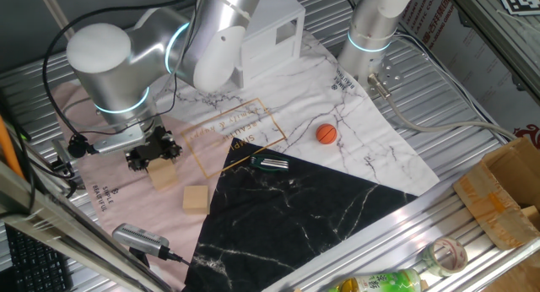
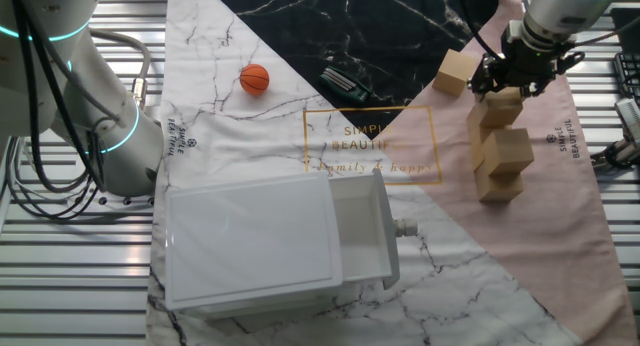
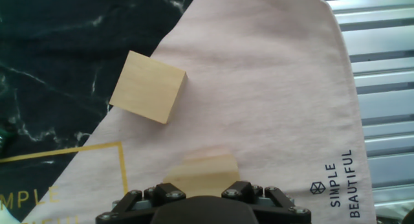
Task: Stack the blocks into a pyramid shape
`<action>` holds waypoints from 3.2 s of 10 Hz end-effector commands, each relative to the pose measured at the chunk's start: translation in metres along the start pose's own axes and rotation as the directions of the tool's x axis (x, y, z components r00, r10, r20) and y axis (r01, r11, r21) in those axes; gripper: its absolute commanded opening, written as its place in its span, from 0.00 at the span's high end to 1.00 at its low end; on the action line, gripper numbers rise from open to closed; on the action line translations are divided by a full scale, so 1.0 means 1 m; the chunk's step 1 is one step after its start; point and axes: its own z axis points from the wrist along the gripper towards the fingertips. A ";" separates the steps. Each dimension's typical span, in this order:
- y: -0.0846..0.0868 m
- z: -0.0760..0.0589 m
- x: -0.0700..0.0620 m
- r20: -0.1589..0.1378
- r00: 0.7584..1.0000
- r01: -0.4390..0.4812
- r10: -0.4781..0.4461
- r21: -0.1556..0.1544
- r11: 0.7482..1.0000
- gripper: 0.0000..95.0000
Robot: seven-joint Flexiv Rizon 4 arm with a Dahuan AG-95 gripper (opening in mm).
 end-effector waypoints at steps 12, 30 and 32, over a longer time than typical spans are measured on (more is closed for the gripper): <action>-0.002 0.003 0.015 0.011 1.000 0.002 -0.002 0.004 1.000 1.00; -0.003 0.006 0.029 0.019 1.000 0.005 -0.005 0.004 1.000 1.00; -0.004 0.007 0.029 0.019 1.000 0.004 -0.004 0.004 1.000 1.00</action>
